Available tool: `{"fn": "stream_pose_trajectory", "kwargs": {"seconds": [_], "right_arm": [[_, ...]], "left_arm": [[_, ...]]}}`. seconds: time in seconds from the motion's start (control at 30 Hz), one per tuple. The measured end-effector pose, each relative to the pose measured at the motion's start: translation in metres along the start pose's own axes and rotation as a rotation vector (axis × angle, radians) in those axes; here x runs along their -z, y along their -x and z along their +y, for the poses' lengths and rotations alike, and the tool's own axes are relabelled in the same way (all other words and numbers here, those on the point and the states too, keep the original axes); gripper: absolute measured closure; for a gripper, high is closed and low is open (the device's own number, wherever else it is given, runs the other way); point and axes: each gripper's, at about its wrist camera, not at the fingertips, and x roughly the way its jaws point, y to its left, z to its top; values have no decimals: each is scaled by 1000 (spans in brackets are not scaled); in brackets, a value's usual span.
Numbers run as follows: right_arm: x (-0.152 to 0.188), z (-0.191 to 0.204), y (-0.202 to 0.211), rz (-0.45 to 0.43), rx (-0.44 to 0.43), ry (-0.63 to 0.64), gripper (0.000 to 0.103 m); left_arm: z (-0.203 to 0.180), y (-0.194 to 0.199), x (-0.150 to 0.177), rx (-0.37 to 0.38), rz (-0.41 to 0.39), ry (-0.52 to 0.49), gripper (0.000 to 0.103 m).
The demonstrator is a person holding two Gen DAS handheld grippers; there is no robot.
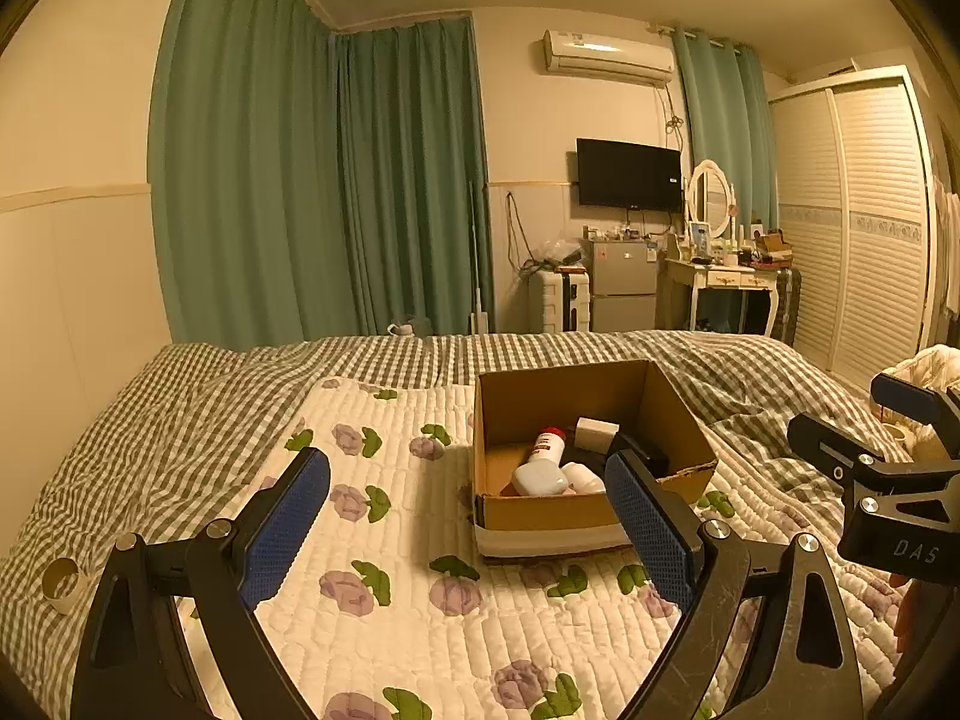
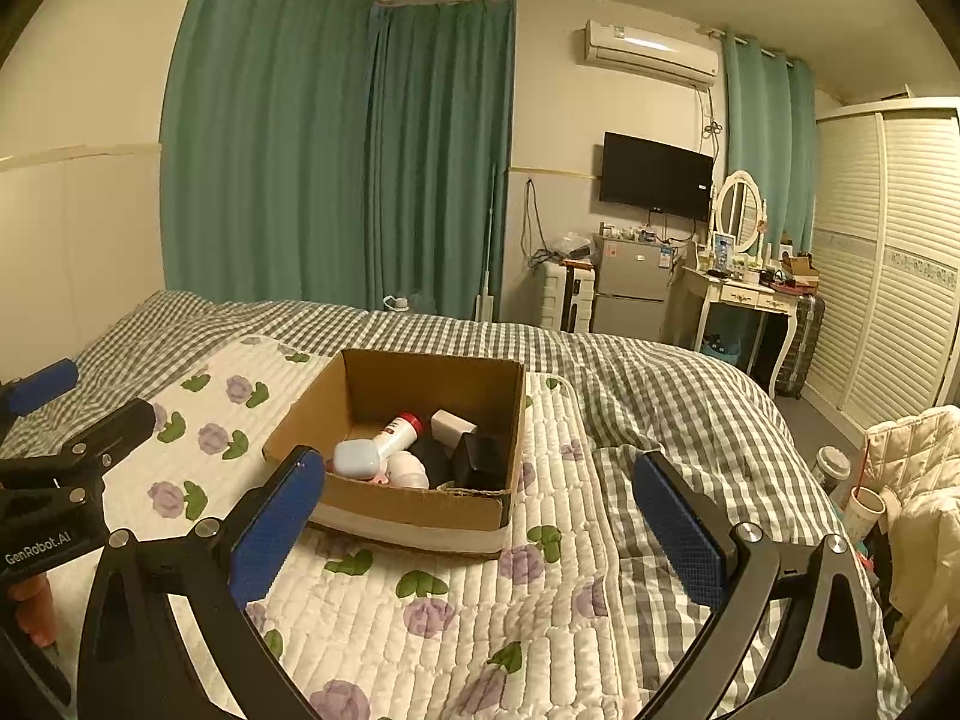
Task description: Organize rigid objects
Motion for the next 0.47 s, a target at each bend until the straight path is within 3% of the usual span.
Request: {"fn": "stream_pose_trajectory", "kwargs": {"seconds": [0.47], "right_arm": [[0,-4,-5,13,-7,-17,0]], "left_arm": [[-2,-4,2,6,11,-5,8]]}}
